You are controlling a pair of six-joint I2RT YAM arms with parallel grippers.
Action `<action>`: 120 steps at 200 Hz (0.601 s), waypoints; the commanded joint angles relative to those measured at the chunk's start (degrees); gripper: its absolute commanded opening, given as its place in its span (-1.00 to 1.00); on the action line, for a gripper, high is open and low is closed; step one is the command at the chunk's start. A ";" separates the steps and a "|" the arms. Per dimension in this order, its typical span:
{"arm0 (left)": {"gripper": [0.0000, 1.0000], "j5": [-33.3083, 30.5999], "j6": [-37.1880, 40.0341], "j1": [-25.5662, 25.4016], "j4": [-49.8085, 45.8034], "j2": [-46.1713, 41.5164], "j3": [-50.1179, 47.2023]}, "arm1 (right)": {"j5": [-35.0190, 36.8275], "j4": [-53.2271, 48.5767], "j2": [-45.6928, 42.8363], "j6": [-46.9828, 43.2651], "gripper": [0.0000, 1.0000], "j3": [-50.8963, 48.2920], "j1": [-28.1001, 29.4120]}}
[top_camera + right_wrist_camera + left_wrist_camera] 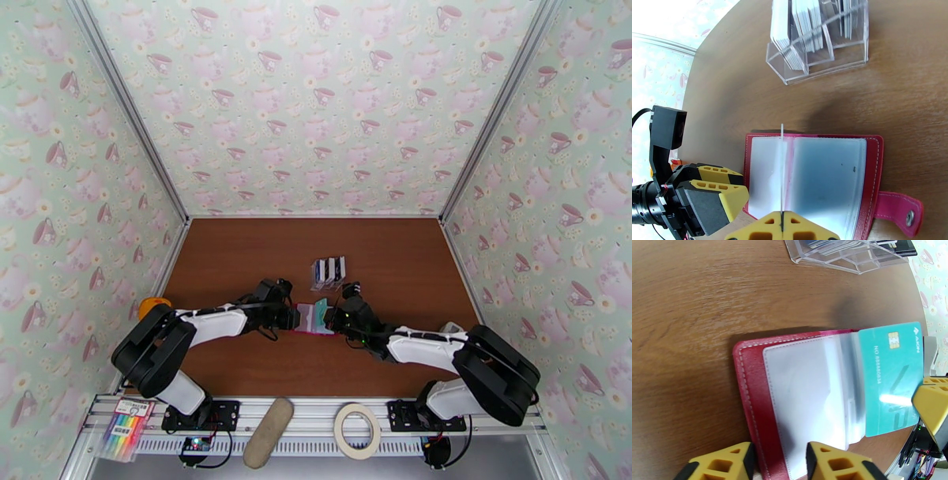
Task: Put the credit cards into the card holder
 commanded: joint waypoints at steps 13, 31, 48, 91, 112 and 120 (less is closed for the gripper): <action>-0.25 0.71 -1.28 -1.68 -0.75 1.13 -1.79 | -2.73 6.50 1.93 2.08 -1.00 -1.63 -0.31; -0.25 0.72 -1.46 -1.76 -0.70 1.10 -2.00 | -2.61 7.22 2.02 2.49 -1.00 -2.28 -0.45; -0.26 0.71 -1.81 -1.94 -0.35 1.10 -2.35 | -2.32 7.66 1.65 2.69 -1.00 -3.29 -0.60; -0.26 0.58 -2.60 -2.13 0.61 1.12 -3.38 | -1.62 9.33 0.72 3.73 -1.00 -5.54 -0.95; -0.26 0.62 -2.87 -2.31 1.01 1.33 -3.67 | -2.02 10.35 1.07 3.99 -1.00 -5.88 -1.12; -0.27 0.55 -2.96 -2.44 1.08 1.39 -3.70 | -2.25 11.01 1.40 4.13 -1.00 -5.96 -1.06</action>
